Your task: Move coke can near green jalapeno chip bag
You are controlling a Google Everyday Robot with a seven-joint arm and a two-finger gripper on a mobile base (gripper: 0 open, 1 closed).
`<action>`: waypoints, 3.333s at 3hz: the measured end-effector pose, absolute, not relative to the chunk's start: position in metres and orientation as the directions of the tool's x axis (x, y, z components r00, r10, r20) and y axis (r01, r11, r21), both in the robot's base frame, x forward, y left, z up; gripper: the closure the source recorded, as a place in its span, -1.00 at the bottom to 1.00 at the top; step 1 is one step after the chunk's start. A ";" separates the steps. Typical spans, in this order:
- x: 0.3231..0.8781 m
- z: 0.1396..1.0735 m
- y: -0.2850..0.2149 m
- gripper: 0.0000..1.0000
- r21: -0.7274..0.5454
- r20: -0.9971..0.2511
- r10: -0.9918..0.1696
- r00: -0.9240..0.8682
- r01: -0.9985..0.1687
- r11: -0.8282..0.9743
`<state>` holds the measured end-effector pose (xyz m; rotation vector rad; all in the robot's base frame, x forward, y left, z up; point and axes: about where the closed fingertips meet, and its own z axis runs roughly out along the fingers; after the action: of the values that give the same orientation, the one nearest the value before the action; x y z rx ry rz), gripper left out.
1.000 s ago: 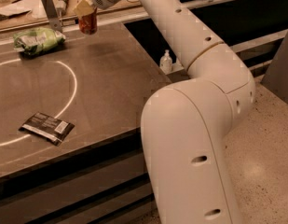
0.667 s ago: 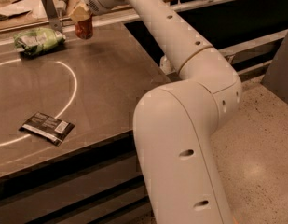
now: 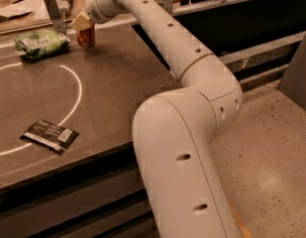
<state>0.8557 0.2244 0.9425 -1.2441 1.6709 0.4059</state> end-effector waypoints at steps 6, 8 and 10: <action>0.825 0.954 0.150 -1.00 -0.235 -0.867 -0.497 0.044 -0.915 0.329; 0.824 0.943 0.135 -1.00 -0.223 -0.816 -0.577 -0.023 -0.909 0.353; 0.830 0.927 0.109 -1.00 -0.194 -0.812 -0.578 -0.078 -0.898 0.394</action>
Offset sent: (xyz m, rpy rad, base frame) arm 0.0001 0.0029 -0.0033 -0.0015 0.0038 0.0033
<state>0.8297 0.1094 0.9272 -1.2913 1.7678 0.4547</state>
